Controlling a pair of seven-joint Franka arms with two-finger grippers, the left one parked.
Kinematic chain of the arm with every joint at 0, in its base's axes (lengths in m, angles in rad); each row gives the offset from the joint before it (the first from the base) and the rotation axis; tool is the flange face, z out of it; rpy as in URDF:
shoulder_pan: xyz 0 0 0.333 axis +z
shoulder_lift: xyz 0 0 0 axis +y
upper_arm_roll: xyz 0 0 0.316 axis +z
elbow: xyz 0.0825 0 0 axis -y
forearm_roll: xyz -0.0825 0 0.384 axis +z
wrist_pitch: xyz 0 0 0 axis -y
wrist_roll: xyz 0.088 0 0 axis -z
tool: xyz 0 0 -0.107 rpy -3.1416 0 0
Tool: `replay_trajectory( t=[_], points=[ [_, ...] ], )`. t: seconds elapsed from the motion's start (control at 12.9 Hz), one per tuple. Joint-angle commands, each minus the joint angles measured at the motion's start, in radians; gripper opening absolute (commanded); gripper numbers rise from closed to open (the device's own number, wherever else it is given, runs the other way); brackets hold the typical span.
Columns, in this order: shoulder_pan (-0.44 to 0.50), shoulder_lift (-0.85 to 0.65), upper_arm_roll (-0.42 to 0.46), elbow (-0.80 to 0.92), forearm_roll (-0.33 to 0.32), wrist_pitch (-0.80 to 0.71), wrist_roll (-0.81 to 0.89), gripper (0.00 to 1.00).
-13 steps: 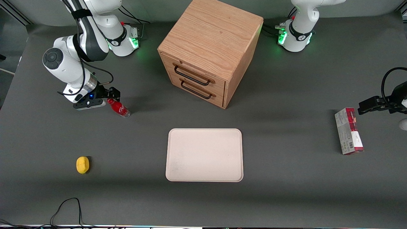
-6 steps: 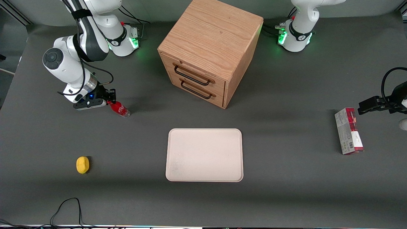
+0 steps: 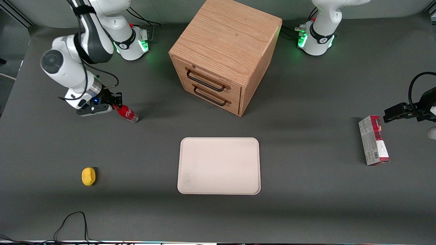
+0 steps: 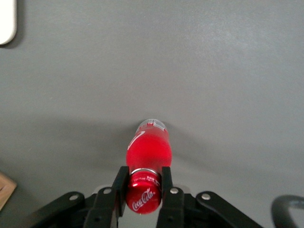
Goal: Place coke bottle on tray
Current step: 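Close the right gripper on the bottle and lift it off the table, then carry the held bottle with the right gripper over the white tray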
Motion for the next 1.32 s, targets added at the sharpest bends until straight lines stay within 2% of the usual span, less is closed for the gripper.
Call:
replay_trajectory(
  t=[0.0, 0.23, 0.47, 0.7, 0.78, 1.01, 1.24],
  points=[
    [-0.007, -0.083, -0.011, 0.218, 0.004, -0.314, -0.012, 0.0],
    [-0.011, 0.024, -0.02, 0.596, 0.002, -0.669, -0.024, 0.0],
    [-0.008, 0.129, -0.019, 0.844, 0.002, -0.851, -0.014, 0.0],
    [-0.004, 0.156, -0.014, 0.895, 0.004, -0.865, -0.011, 0.0],
    [-0.002, 0.207, -0.008, 0.948, 0.007, -0.87, 0.011, 0.0],
    [0.012, 0.481, 0.055, 1.247, 0.062, -0.937, 0.252, 0.0],
    [0.019, 0.801, 0.188, 1.594, 0.057, -0.926, 0.545, 0.0]
  ],
)
